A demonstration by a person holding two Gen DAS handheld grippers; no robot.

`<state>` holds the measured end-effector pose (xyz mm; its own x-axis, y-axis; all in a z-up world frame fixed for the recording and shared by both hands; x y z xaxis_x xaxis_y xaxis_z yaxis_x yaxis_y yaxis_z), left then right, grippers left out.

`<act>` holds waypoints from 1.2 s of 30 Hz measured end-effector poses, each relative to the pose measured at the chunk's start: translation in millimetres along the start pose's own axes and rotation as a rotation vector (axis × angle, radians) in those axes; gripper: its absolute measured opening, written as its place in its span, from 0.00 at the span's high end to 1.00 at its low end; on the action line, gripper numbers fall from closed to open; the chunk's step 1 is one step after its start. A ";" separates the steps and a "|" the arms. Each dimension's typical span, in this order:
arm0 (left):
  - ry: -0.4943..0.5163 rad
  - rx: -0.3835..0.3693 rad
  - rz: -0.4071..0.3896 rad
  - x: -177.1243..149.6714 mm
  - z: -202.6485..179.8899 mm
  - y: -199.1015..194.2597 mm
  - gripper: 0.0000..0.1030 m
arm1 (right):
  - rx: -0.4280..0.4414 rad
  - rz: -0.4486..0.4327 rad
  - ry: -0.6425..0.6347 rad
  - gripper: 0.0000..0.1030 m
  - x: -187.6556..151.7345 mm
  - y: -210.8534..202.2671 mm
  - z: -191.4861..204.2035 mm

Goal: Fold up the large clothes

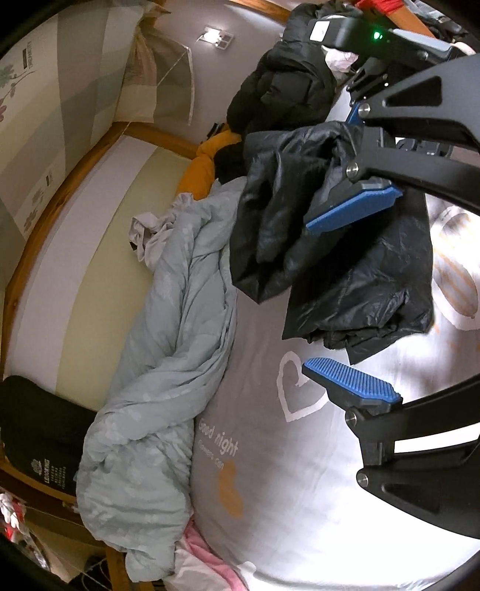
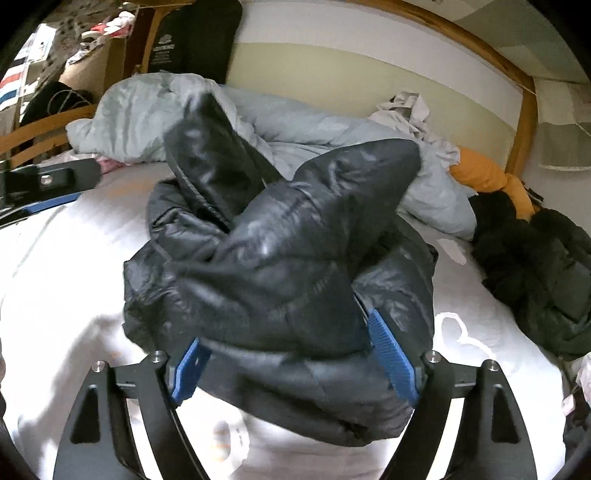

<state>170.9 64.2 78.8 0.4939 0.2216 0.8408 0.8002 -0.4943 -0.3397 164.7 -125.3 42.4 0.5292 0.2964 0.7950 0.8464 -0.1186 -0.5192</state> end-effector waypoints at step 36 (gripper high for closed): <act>0.092 0.325 0.167 -25.5 24.6 104.2 0.12 | 0.159 0.048 0.348 0.24 -38.0 44.4 -110.4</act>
<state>250.0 27.7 11.6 0.6061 0.0770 0.7916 0.7846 -0.2213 -0.5792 188.7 -246.4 23.8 0.5799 -0.0490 0.8132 0.8147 0.0318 -0.5790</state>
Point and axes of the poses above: each gripper's, at about its wrist camera, not at the fingertips, and y roughly the way its jaws point, z to its left, x to its top, the point moved 7 cm from there along y, roughly the way its jaws point, and after that the axes turned 11 degrees about -x, right-handed, at the moved point
